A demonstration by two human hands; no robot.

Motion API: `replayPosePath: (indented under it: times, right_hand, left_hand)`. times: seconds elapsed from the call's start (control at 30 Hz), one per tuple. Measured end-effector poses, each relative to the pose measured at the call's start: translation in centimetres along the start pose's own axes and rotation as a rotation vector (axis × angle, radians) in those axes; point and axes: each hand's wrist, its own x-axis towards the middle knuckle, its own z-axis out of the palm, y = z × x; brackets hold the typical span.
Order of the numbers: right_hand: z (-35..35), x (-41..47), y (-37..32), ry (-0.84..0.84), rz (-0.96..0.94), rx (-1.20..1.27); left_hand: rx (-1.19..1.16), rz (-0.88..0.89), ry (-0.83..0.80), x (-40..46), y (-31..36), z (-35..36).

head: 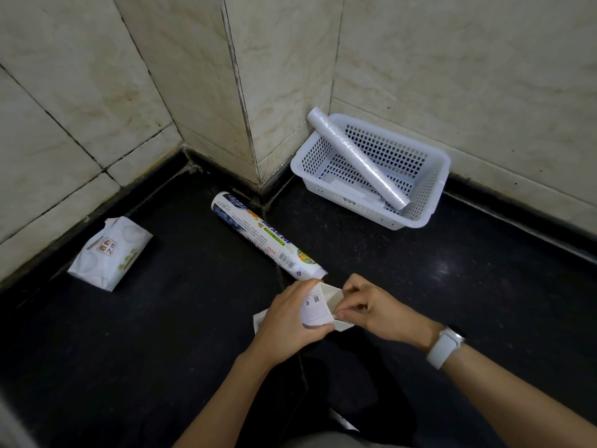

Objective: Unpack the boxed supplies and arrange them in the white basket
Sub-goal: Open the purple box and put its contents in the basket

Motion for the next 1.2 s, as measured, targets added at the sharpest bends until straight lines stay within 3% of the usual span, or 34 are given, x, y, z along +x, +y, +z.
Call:
replayPosePath:
  times: [0.23, 0.33, 0.43, 0.8, 1.07, 1.2]
  right_hand:
    - [-0.3, -0.2, -1.0, -0.052, 0.02, 0.004]
    - [-0.4, 0.2, -1.3, -0.066, 0.0, -0.194]
    - [0.0, 0.4, -1.4, -0.004, -0.09, -0.304]
    - [-0.5, -0.9, -0.1, 0.262, -0.197, -0.216]
    - [0.3, -0.7, -0.4, 0.028, -0.115, -0.217]
    - [0.1, -0.4, -0.3, 0.085, -0.144, -0.26]
  left_hand:
    - [0.093, 0.085, -0.006, -0.3, 0.2, -0.1]
    - [0.111, 0.125, 0.006, -0.6, 0.3, -0.2]
    - [0.094, 0.118, 0.046, -0.8, -0.1, -0.4]
    - [0.222, 0.14, 0.156, -0.3, -0.7, -1.6]
    - [0.231, 0.109, 0.124, 0.6, -0.5, -0.9]
    - [0.21, 0.055, 0.053, 0.8, -0.8, -0.8]
